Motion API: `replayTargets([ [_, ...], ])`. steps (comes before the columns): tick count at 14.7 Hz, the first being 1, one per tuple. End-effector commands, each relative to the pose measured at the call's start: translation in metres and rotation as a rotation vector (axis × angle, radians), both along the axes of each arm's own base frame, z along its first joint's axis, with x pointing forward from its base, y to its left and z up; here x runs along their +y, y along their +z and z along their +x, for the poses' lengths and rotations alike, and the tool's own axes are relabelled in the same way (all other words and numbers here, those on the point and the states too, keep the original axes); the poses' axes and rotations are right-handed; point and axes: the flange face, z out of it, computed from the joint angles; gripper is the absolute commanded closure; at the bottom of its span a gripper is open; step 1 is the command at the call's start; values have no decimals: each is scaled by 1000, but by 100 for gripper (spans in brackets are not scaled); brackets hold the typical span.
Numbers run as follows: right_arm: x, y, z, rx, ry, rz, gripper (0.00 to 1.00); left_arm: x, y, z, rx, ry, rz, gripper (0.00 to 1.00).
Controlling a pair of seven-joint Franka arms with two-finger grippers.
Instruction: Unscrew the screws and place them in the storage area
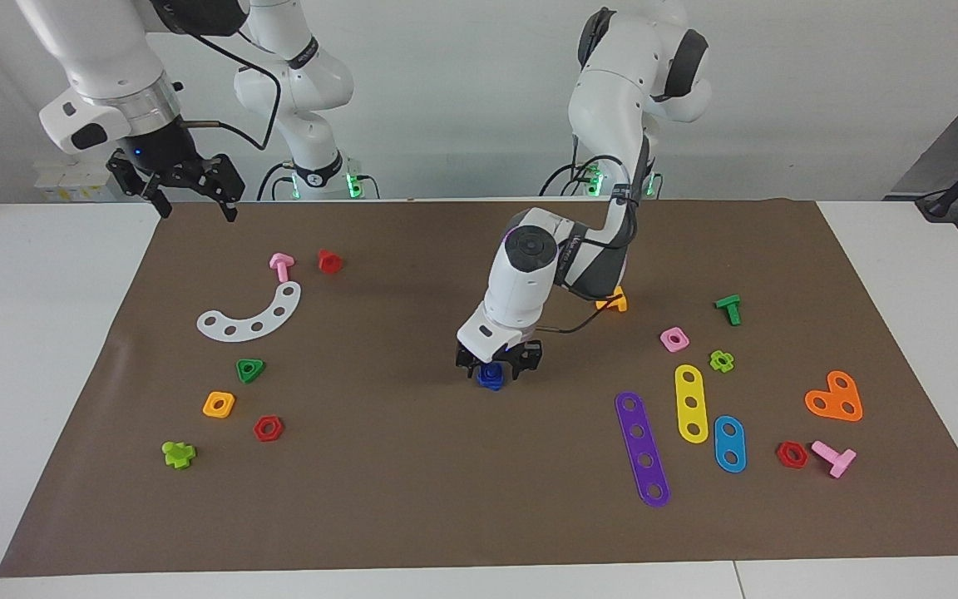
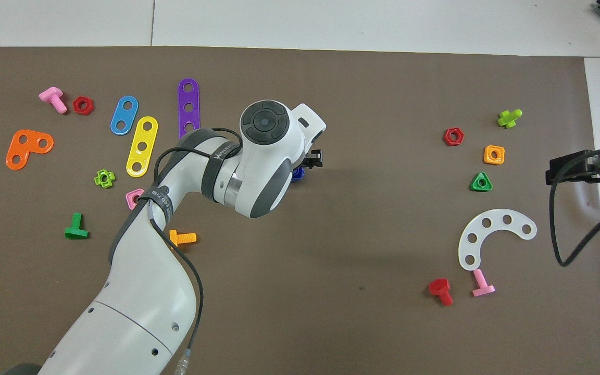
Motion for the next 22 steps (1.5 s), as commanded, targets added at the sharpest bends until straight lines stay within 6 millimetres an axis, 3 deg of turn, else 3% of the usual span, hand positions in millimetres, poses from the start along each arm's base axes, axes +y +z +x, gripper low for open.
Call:
replayTargets([
  [1, 0, 1, -7, 1, -1, 17, 0, 0, -7, -5, 2, 24, 5, 21],
  [15, 0, 1, -7, 0, -1, 17, 0, 0, -14, -10, 20, 46, 13, 41],
  [22, 0, 1, -7, 0, -1, 17, 0, 0, -14, -11, 21, 46, 14, 61],
])
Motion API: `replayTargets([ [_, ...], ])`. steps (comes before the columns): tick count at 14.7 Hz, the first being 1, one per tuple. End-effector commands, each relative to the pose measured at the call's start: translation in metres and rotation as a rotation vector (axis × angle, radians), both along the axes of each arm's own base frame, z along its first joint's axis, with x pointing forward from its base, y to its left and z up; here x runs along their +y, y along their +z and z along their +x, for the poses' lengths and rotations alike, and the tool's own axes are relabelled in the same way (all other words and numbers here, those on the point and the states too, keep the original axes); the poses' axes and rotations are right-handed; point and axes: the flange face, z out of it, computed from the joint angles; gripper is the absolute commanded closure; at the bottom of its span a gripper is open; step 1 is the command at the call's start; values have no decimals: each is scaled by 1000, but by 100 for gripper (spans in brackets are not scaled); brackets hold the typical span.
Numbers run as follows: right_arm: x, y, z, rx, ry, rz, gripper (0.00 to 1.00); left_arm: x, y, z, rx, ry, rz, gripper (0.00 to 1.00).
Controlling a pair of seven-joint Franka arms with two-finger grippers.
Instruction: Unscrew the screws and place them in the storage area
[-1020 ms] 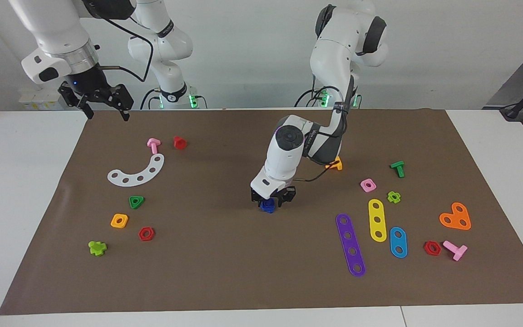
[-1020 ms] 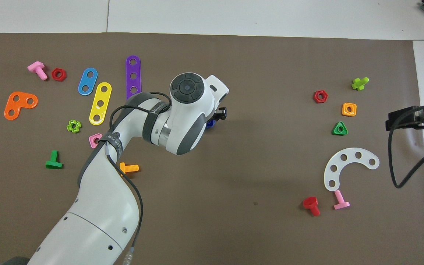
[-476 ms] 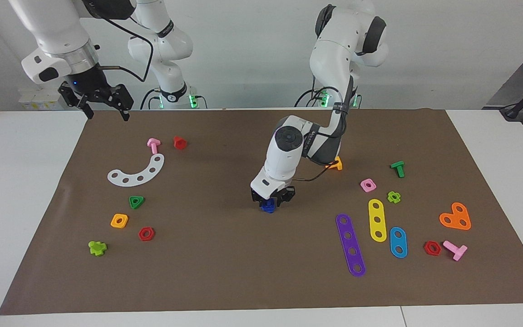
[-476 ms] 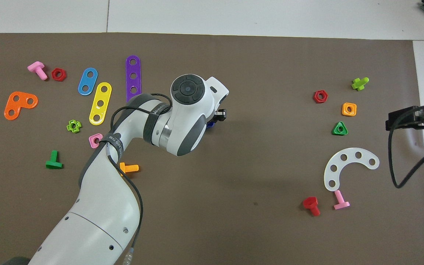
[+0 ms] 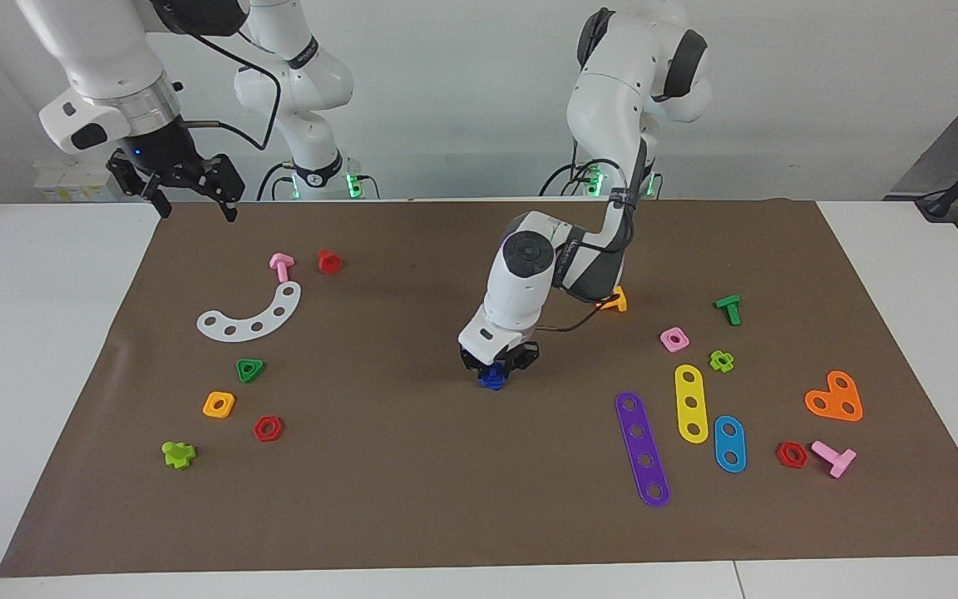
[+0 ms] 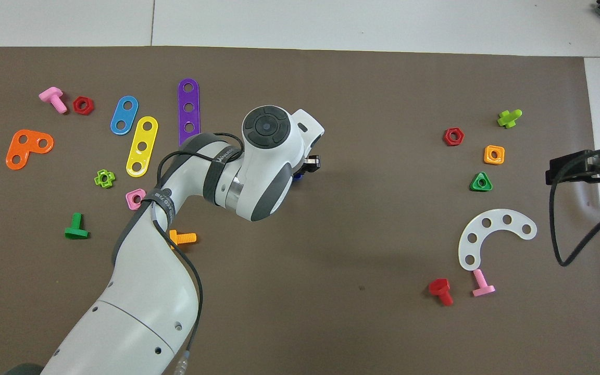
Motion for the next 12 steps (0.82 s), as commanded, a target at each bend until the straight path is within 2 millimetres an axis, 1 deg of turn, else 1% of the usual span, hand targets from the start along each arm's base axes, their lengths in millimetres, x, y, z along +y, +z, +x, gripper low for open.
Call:
replayTargets([
  [1, 0, 1, -7, 0, -1, 17, 0, -1, -1, -4, -5, 11, 0, 62],
  [2, 0, 1, -7, 0, 0, 17, 0, -1, -1, -4, -2, 10, 2, 64],
  [7, 0, 1, -7, 0, -1, 17, 0, -1, 9, -1, 28, 15, 7, 64],
  [9, 0, 1, -7, 0, 0, 17, 0, -3, 19, 3, 39, 14, 12, 64],
  [10, 0, 1, -7, 0, -1, 17, 0, -2, 21, 8, 47, 21, 14, 64],
  [12, 0, 1, -7, 1, -1, 17, 0, -3, 34, 13, 61, 24, 18, 64],
])
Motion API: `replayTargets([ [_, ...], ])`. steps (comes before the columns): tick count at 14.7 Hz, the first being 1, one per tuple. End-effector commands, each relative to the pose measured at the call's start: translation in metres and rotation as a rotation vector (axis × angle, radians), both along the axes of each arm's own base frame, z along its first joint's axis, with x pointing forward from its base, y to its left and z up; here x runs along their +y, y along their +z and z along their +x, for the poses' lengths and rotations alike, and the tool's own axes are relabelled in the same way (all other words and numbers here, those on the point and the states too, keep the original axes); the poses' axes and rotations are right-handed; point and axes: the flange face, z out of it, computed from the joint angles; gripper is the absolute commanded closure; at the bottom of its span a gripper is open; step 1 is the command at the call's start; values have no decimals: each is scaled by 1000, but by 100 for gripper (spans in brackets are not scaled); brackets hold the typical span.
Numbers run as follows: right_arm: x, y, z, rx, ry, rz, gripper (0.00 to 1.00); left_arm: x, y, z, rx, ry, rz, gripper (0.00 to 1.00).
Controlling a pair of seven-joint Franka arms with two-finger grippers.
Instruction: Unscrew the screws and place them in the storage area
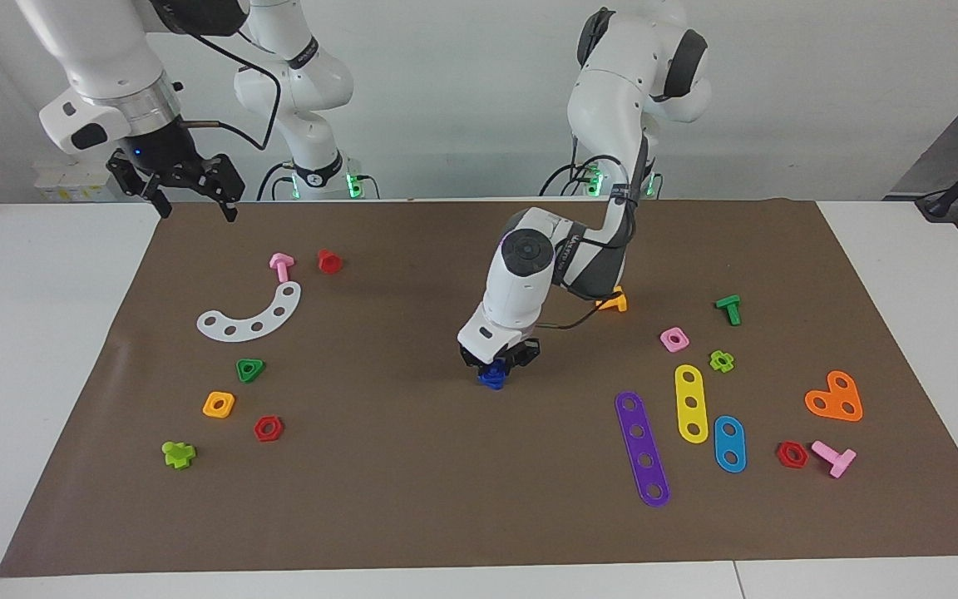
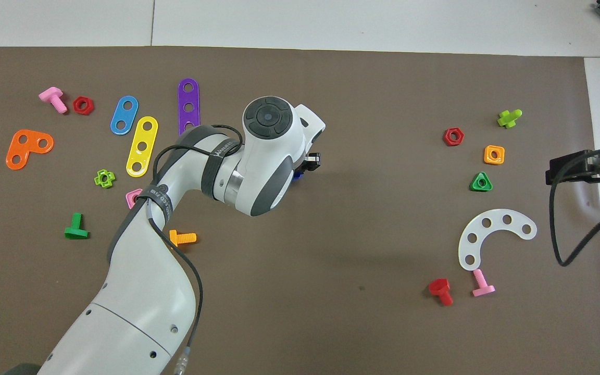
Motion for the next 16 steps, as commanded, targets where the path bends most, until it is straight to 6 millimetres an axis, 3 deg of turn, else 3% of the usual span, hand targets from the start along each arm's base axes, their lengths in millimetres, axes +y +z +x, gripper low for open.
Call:
replayTargets([
  [1, 0, 1, -7, 1, -1, 17, 0, -1, 20, 9, 40, 20, 1, 64],
  [5, 0, 1, -7, 0, -1, 17, 0, 26, 42, 23, 96, 61, 12, 64],
  [8, 0, 1, -7, 1, 0, 17, 0, 75, 59, 47, 95, 119, 15, 63],
  [11, 0, 1, -7, 0, -1, 17, 0, 142, 69, 72, 84, 107, -5, 64],
  [14, 0, 1, -7, 0, -1, 17, 0, 205, 58, 67, 113, 38, -3, 64],
  [16, 0, 1, -7, 0, -1, 17, 0, 232, 47, 54, 128, -15, -4, 64],
])
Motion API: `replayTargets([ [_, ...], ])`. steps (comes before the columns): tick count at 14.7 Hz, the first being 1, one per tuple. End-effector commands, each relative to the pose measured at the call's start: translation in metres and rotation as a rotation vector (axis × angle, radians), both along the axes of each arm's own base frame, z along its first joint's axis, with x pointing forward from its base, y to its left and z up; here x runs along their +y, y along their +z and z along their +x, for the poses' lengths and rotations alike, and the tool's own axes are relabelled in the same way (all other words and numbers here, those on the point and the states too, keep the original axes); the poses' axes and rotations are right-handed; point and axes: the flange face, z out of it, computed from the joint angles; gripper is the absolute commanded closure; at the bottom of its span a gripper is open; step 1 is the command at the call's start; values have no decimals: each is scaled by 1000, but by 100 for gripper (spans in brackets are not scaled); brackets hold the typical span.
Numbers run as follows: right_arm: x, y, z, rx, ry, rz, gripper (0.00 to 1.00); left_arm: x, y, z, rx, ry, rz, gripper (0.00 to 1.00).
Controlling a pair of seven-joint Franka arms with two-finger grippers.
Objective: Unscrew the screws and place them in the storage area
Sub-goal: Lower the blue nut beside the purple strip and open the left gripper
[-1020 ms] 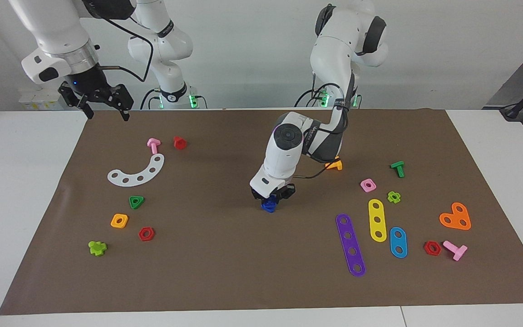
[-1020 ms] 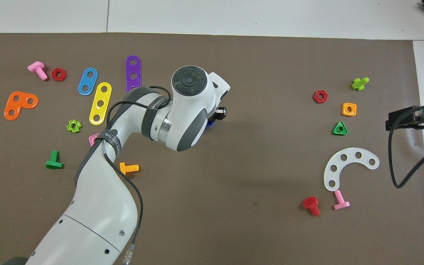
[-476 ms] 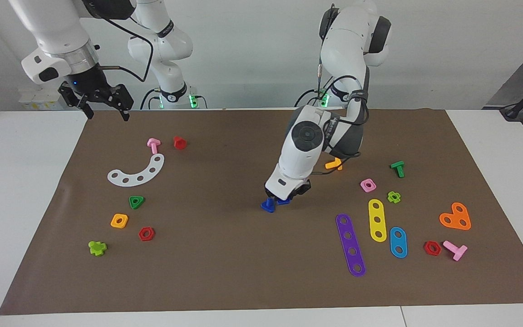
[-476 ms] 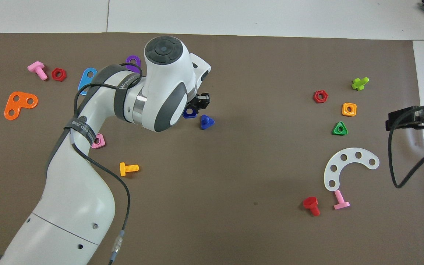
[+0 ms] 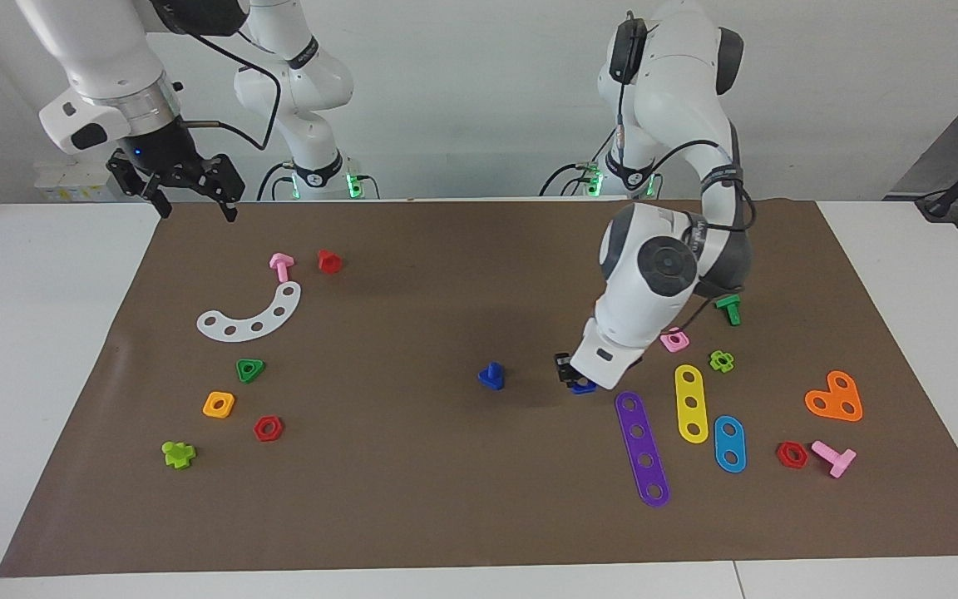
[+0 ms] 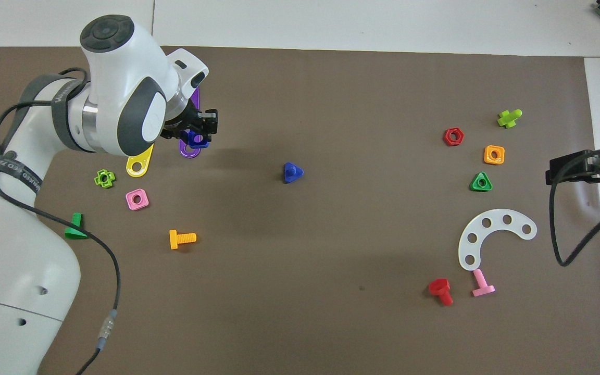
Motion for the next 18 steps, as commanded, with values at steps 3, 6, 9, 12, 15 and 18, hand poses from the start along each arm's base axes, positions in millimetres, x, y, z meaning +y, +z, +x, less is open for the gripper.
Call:
replayTargets([
  [3, 0, 2, -7, 0, -1, 17, 0, 45, -25, -62, -16, -53, -30, 64],
  [6, 0, 1, -7, 0, -1, 17, 0, 48, -46, -84, -39, -50, -28, 64],
  [9, 0, 1, -7, 0, -1, 17, 0, 49, -56, -91, -64, -48, -26, 62],
  [12, 0, 1, -6, 0, 0, 17, 0, 51, -61, -92, -117, -39, -30, 27],
  [15, 0, 1, -7, 1, -1, 17, 0, 50, -54, -84, -142, -28, -36, 0],
  [18, 0, 1, -7, 0, -1, 17, 0, 71, -16, -62, -168, 2, -44, 0],
])
